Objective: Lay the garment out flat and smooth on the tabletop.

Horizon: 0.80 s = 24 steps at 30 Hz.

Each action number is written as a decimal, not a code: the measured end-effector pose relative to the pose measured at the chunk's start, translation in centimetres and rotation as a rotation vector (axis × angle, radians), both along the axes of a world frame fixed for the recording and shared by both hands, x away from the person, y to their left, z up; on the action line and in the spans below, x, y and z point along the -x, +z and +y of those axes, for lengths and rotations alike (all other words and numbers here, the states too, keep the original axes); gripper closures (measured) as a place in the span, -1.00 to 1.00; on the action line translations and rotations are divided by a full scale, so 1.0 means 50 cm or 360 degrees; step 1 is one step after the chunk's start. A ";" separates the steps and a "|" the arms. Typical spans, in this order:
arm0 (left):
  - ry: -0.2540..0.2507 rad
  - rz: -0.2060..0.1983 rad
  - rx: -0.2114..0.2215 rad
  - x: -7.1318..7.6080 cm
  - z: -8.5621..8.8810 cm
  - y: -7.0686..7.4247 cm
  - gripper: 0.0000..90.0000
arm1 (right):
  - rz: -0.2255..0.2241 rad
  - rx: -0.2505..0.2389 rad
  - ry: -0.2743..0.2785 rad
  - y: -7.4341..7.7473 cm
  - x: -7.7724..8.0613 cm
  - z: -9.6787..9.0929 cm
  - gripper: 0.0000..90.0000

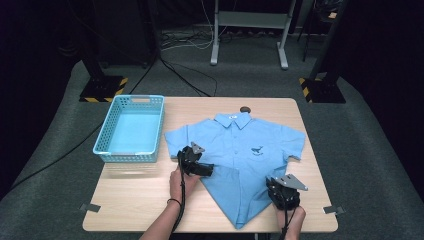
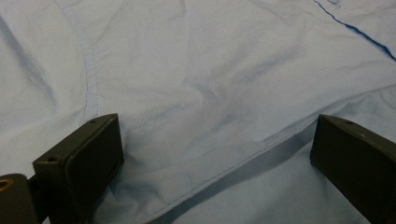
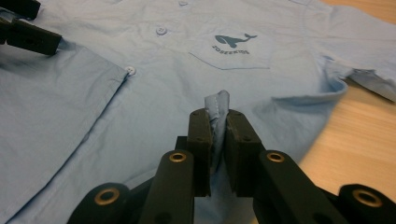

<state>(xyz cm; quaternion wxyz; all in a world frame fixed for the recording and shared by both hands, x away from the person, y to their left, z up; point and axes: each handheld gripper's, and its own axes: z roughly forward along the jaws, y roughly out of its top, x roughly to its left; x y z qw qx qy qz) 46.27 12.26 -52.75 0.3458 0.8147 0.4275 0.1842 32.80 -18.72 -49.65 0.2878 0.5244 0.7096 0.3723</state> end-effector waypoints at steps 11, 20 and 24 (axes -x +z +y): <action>0.0000 -0.0001 0.0002 0.000 0.000 0.000 -0.95 | -0.0079 -0.0015 -0.0120 0.007 0.075 -0.048 0.83; 0.0002 -0.0003 0.0001 0.001 -0.001 0.000 -0.95 | -0.0014 -0.0026 -0.0254 -0.016 0.122 -0.113 0.59; 0.0000 -0.0002 -0.0001 0.000 0.000 0.000 -0.95 | 0.0008 -0.0056 -0.0355 -0.012 0.143 -0.160 0.23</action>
